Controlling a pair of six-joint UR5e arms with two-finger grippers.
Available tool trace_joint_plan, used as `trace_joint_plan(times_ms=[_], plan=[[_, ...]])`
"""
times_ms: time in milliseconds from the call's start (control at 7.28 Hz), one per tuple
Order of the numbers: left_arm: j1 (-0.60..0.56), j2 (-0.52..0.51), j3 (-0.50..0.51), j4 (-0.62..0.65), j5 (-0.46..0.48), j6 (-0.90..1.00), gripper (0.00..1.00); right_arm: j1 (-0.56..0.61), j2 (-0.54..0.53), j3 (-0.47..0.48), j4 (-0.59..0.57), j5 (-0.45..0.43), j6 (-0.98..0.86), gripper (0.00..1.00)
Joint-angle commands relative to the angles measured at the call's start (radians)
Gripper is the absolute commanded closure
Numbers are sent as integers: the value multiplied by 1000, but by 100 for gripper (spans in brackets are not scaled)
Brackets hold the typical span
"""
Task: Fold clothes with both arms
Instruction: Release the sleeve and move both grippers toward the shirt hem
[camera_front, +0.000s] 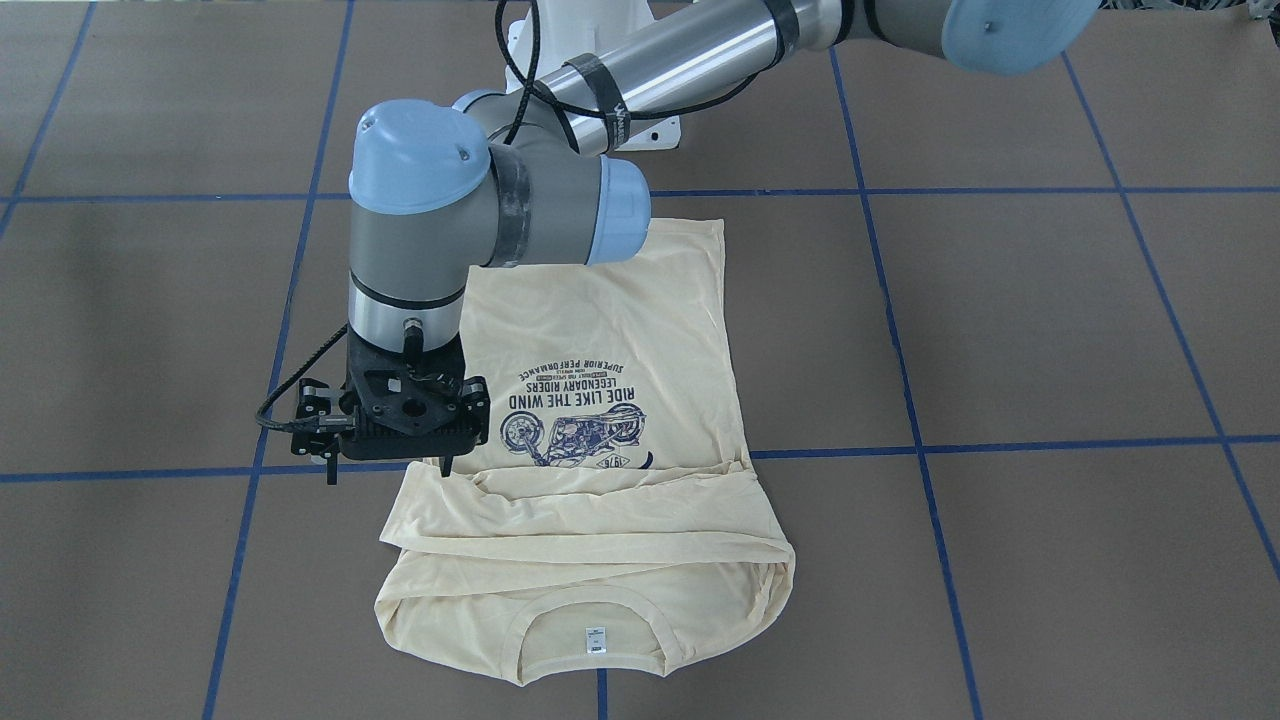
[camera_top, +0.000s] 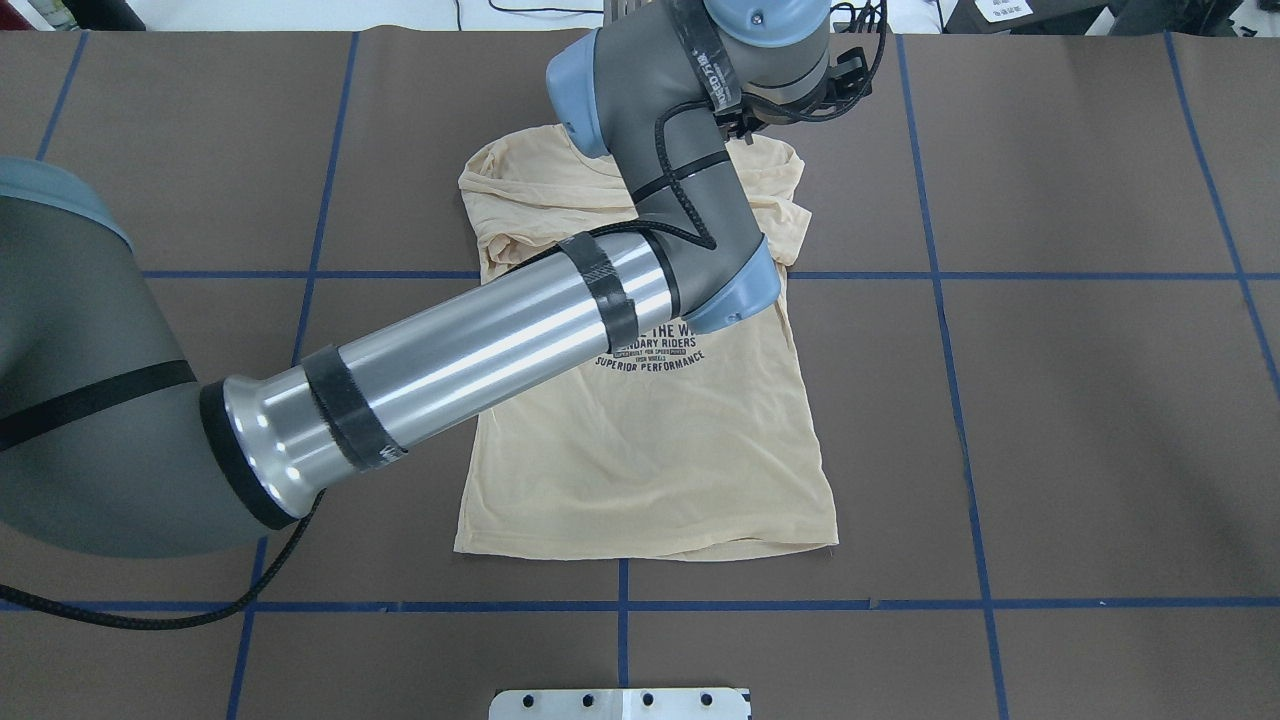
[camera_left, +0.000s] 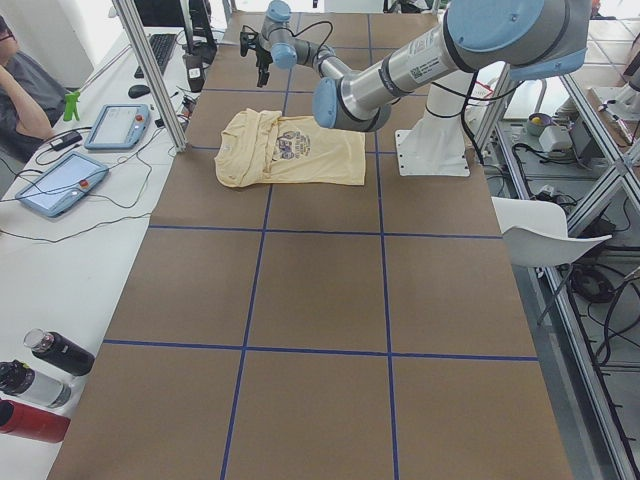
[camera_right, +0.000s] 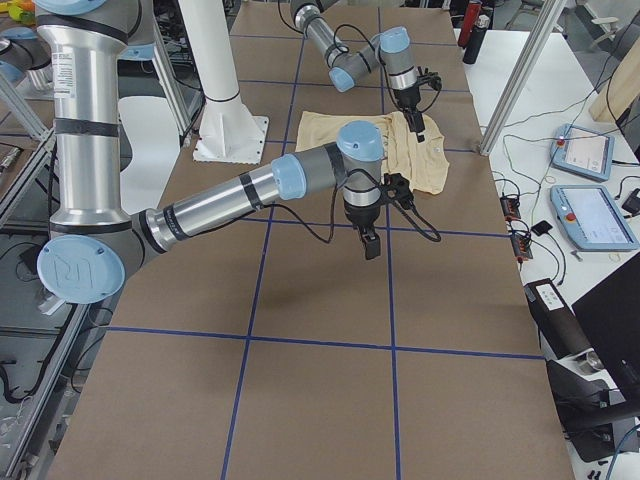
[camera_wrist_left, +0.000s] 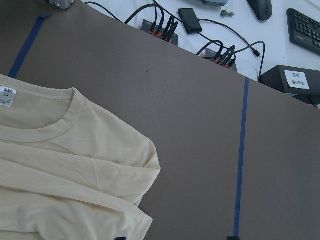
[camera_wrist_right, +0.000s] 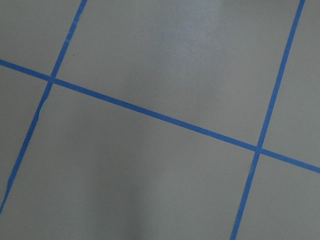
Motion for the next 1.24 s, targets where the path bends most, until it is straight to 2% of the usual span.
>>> trace_joint_plan(times_ms=[0,137,275,549,686,824,1098], plan=[[-18,259,-424,223,-61,180,0,-3,11,15,1,9,74,0],[-32,426,-649,291,-63,274,0,-5,11,24,3,25,114,0],[-41,556,-834,365,-63,365,0,-23,13,38,56,29,205,0],[-47,791,-1100,399,-67,451,0,-180,-7,44,327,13,603,0],[-47,895,-1194,396,-69,462,0,-268,-37,82,393,-48,725,0],[-47,948,-1245,395,-70,458,0,-361,-59,149,394,-123,837,0],[-32,1032,-1259,387,-73,368,0,-620,-74,254,394,-345,1108,0]])
